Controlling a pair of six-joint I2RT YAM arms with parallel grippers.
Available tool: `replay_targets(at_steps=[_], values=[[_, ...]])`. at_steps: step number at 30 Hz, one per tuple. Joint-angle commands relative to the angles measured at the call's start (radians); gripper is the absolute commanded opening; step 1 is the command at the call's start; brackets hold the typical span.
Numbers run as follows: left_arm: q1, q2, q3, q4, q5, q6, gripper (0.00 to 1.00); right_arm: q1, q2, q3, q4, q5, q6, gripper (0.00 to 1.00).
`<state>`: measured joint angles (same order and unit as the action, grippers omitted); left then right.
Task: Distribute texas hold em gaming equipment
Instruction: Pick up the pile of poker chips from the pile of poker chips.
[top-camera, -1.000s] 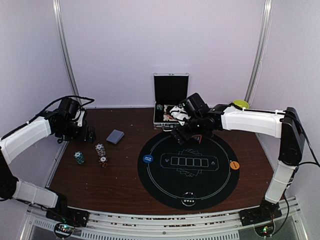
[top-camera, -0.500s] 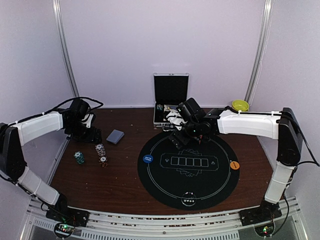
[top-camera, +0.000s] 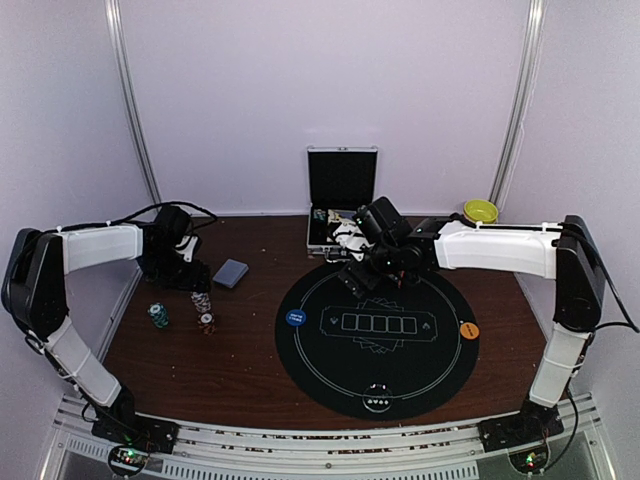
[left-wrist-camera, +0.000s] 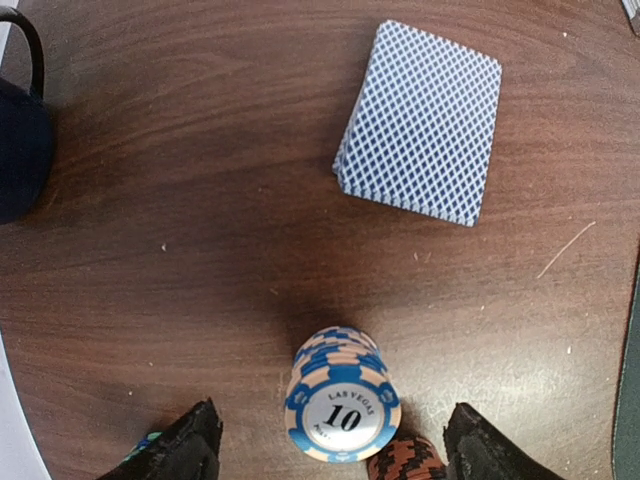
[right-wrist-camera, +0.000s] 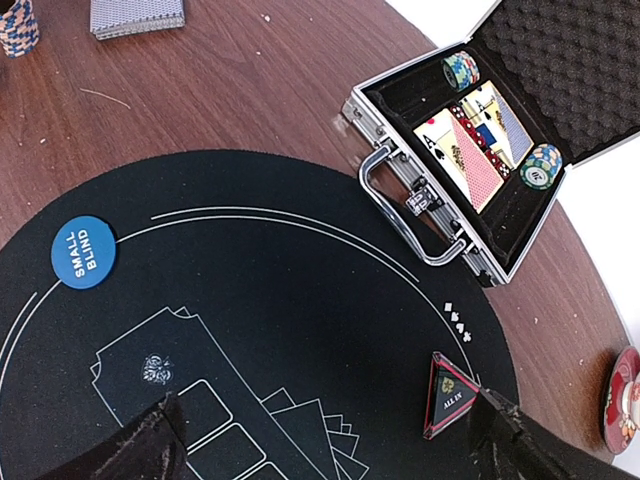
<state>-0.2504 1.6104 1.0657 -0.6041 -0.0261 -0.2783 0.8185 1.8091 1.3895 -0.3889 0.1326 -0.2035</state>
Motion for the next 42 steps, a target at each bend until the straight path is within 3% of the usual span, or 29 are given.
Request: replay_targets(at_steps=[1, 24, 32, 42], values=[[-0.007, 0.01, -0.006, 0.06, 0.007, 0.019, 0.78, 0.003, 0.001, -0.009, 0.016, 0.024, -0.004, 1.0], [-0.007, 0.07, -0.013, 0.073, 0.016, 0.033, 0.6, 0.005, -0.003, -0.013, 0.021, 0.029, -0.005, 1.0], [-0.006, 0.074, -0.016, 0.073, 0.021, 0.035, 0.51, 0.005, -0.002, -0.014, 0.022, 0.031, -0.008, 1.0], [-0.007, 0.063, -0.021, 0.073, 0.025, 0.035, 0.31, 0.008, -0.001, -0.014, 0.022, 0.036, -0.01, 1.0]])
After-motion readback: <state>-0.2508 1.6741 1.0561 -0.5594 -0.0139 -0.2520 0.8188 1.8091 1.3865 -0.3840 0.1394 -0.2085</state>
